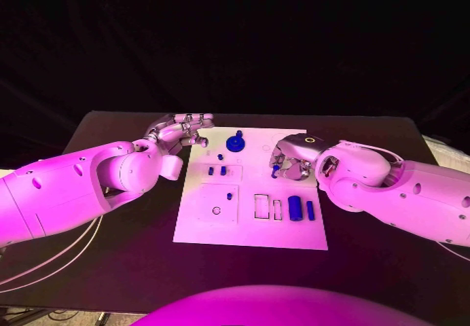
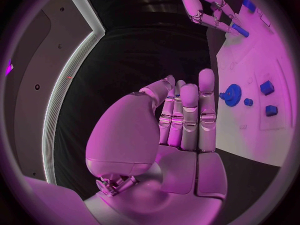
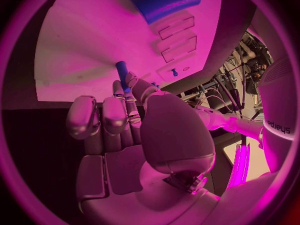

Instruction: Assemble the parts on the task board

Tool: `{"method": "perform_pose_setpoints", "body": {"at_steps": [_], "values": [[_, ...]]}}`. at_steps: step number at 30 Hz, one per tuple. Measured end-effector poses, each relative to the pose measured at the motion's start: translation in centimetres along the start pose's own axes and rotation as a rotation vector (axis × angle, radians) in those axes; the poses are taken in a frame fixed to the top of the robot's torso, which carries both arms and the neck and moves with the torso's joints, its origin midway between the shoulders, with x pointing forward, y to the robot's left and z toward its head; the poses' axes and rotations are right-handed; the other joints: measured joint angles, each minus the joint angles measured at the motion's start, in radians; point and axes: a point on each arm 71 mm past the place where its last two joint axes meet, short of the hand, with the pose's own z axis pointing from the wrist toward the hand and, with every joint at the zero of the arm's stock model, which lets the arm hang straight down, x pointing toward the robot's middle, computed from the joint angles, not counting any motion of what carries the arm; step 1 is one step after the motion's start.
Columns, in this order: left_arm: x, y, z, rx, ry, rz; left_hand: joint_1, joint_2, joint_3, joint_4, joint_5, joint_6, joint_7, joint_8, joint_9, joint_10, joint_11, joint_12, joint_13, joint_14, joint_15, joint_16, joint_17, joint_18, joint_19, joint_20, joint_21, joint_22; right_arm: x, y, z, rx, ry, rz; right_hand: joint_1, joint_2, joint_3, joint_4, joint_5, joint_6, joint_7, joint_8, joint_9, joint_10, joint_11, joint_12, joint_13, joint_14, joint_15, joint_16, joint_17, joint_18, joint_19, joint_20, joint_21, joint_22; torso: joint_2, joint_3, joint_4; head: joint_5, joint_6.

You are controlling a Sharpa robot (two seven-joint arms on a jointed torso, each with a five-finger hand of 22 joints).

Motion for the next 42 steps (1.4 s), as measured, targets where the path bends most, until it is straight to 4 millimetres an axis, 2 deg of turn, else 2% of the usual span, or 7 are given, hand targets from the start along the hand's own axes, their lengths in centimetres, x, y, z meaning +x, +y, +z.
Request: {"method": "perform_pose_setpoints", "body": {"at_steps": [9,16,23,28,37,42], "values": [[-0.1,0.0,0.0,-0.001,0.0,0.0,0.0,0.0,0.0,0.0,0.0,0.0,0.0,0.0,0.0,-0.004,-0.004,0.0,0.0,0.0,0.0,0.0,0.0,0.0,0.0,0.0,0.0,0.0,-1.9,1.9,-1.2,-0.052,-0.1,0.068,0.0,0.0,0.012,-0.012,0.004,0.0,0.0,0.0,-0.002,0.0,0.0,-0.007,0.0,0.0,0.0,0.006,0.006,0.0,0.0,0.0,0.005,0.007,0.0,0.0001,-0.0011,0.002,0.0],[0.0,0.0,0.0,-0.002,0.004,-0.001,0.0,0.0,0.0,0.0,0.0,0.0,0.0,0.0,0.0,-0.004,-0.004,0.0,0.0,0.0,0.0,0.0,0.0,0.0,0.0,0.0,0.0,0.0,-2.1,5.0,-0.5,-0.131,-0.118,0.124,0.0,0.0,0.015,-0.009,0.005,0.0,0.0,0.0,-0.004,0.001,0.001,-0.01,-0.001,0.0,0.0,0.01,0.008,0.0,0.003,-0.003,0.005,0.008,0.0,-0.0001,-0.0012,0.01,0.001],[0.2,0.1,0.1,-0.002,0.01,-0.003,0.0,0.0,0.0,0.0,0.0,-0.004,0.004,0.0,0.0,-0.007,0.0,0.0,0.0,0.0,0.0,0.0,-0.003,0.0,0.0,0.0,0.0,0.0,-0.9,8.8,0.4,-0.227,-0.096,0.159,0.0,0.0,0.018,-0.012,0.005,-0.001,0.0,-0.002,-0.004,0.001,0.001,-0.011,-0.001,0.0,0.0,0.01,0.008,0.0,0.003,-0.003,0.005,0.008,0.0,-0.0007,-0.001,0.014,-0.001],[0.4,0.1,0.2,-0.003,0.017,-0.004,0.0,0.0,0.0,0.0,0.0,-0.004,0.004,0.0,0.0,-0.007,0.0,0.0,0.001,0.0,0.0,0.0,-0.003,0.0,0.0,0.0,0.0,0.0,0.8,10.9,1.2,-0.277,-0.06,0.183,0.0,0.0,0.023,-0.013,0.004,-0.004,0.0,-0.004,-0.003,0.001,0.001,-0.018,-0.002,0.0,0.0,0.01,0.009,0.0,0.003,-0.003,0.005,0.008,0.0,-0.0013,-0.0003,0.019,-0.005],[0.7,0.2,0.3,-0.004,0.025,-0.006,0.0,0.0,0.0,0.0,0.0,-0.004,0.004,0.0,0.0,-0.007,0.0,0.0,0.001,0.0,0.0,0.0,-0.002,0.0,0.0,0.0,0.0,0.0,3.5,12.4,2.0,-0.309,0.009,0.199,0.001,0.0,0.029,-0.015,0.003,-0.009,0.001,-0.005,-0.003,0.001,0.001,-0.023,-0.003,0.0,0.0,0.015,0.01,0.0,0.003,-0.003,0.005,0.008,0.0,-0.0012,0.0001,0.026,-0.012],[0.7,0.2,0.3,-0.004,0.025,-0.006,0.0,0.0,0.0,0.0,0.0,-0.004,0.004,0.0,0.0,-0.007,0.0,0.0,0.001,0.0,0.0,0.0,-0.002,0.0,0.0,0.0,0.0,0.0,4.2,12.6,2.2,-0.317,0.036,0.196,0.001,-0.001,0.029,-0.015,0.001,-0.01,0.002,-0.007,-0.003,0.001,0.001,-0.029,-0.003,0.0,0.0,0.015,0.011,0.0,0.003,-0.003,0.011,0.008,0.0,-0.0008,-0.0005,0.027,-0.012]]}}
